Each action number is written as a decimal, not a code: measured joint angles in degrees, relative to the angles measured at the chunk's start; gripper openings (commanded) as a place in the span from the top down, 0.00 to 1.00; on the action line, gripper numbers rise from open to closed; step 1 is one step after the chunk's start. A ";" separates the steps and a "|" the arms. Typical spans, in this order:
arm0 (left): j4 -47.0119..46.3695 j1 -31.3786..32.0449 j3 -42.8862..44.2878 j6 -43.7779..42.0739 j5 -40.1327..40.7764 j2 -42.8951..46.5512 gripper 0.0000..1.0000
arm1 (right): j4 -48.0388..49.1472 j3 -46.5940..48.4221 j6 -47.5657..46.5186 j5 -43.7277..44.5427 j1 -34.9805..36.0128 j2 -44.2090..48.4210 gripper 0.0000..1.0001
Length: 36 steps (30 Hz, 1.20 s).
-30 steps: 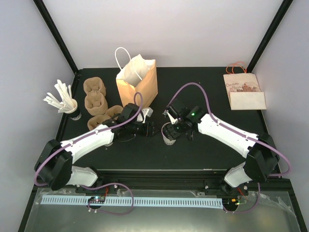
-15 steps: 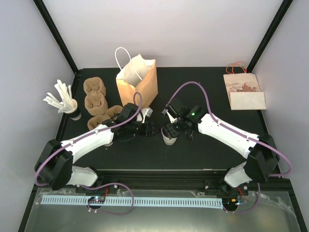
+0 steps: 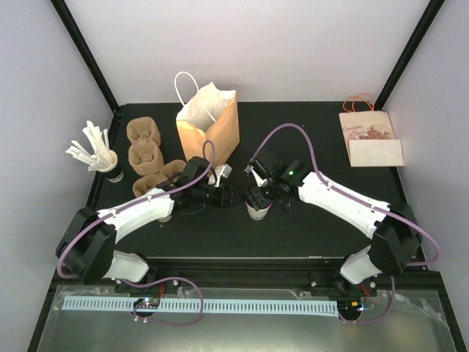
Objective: Pack the takeout coffee
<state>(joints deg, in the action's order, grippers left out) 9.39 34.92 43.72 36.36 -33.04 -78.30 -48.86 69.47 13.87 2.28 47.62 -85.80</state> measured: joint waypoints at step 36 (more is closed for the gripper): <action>-7.91 -0.26 0.02 1.86 -7.28 -8.20 0.64 | 6.67 -6.34 2.97 1.51 1.18 3.39 0.02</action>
<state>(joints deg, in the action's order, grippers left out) 1.48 34.65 43.75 38.22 -40.32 -86.50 -42.19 63.13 16.84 3.79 48.80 -82.41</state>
